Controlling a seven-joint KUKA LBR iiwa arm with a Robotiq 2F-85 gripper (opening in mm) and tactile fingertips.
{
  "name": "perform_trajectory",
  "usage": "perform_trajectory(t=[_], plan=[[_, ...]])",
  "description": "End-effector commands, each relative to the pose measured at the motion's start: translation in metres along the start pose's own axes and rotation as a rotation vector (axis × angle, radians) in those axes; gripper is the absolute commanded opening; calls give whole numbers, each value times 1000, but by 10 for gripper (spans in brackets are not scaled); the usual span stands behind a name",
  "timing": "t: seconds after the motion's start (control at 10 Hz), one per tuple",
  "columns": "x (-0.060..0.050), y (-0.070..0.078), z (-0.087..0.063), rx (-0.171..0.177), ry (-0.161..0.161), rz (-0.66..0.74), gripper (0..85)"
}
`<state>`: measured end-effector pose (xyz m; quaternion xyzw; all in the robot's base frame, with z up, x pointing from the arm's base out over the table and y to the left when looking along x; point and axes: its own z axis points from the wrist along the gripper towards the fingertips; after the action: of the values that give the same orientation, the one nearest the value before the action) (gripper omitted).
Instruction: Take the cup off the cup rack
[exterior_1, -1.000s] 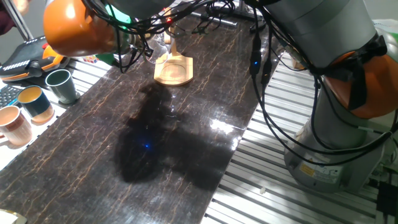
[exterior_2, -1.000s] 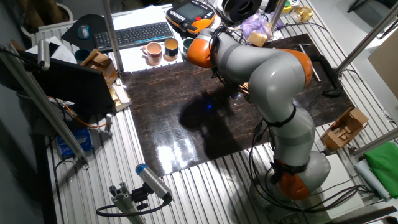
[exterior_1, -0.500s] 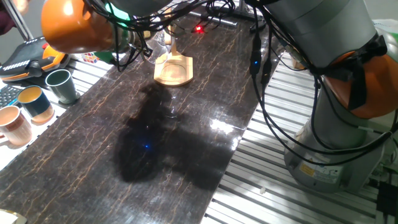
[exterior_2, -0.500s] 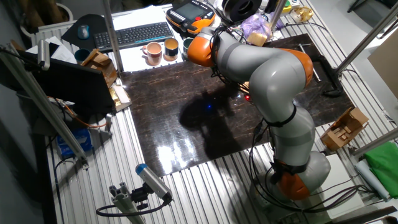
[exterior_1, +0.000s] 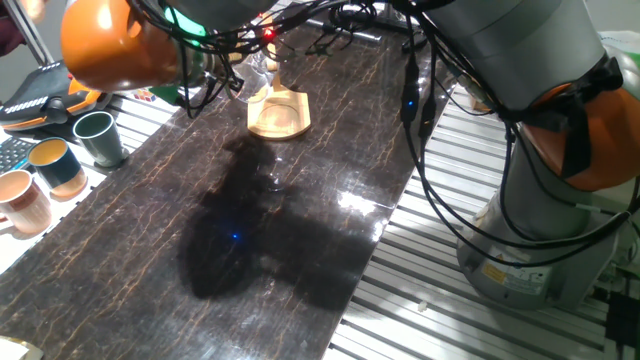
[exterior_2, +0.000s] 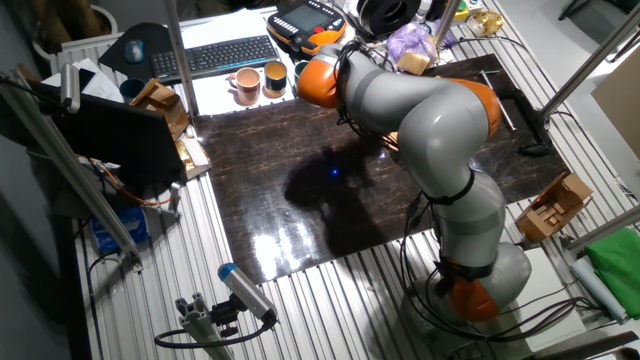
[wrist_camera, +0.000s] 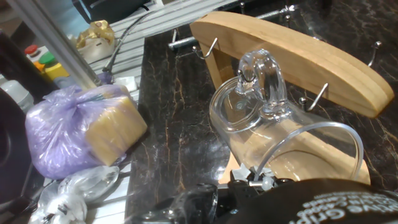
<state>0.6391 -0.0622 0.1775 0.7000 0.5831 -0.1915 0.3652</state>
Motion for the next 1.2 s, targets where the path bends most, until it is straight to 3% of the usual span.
perform_trajectory(t=[0.0,1.1], plan=[[0,0,0,-2,-1,-4,10],[4,2,-2,-1,0,-27,10]])
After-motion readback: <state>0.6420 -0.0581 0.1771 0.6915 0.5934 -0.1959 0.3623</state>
